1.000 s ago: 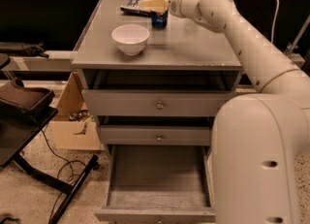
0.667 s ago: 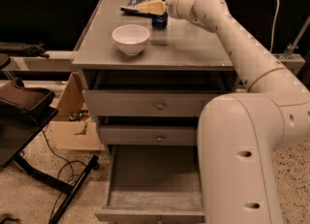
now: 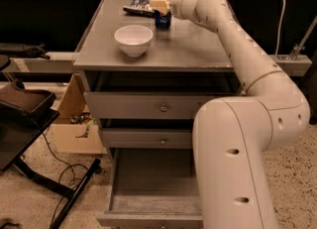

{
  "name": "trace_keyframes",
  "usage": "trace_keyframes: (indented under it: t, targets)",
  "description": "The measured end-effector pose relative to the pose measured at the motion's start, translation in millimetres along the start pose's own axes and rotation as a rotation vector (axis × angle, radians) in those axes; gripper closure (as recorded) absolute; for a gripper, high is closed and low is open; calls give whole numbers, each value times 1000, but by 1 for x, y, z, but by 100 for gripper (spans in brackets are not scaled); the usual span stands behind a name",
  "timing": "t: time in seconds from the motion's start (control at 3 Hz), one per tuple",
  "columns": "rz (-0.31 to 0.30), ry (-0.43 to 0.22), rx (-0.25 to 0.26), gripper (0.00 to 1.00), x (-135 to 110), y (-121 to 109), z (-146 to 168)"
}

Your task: Place pepsi can into bottom drawer

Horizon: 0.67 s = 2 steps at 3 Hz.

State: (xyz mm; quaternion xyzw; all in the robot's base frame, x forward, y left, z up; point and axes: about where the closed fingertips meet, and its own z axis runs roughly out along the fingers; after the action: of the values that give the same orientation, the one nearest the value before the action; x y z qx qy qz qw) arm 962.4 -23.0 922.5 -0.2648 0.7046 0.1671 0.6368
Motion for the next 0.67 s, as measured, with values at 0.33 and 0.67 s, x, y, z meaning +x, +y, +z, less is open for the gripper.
trace_keyframes:
  t: [0.33,0.67]
  targets:
    - [0,0,0,69,0,0,0]
    - [0,0,0,94,0,0,0]
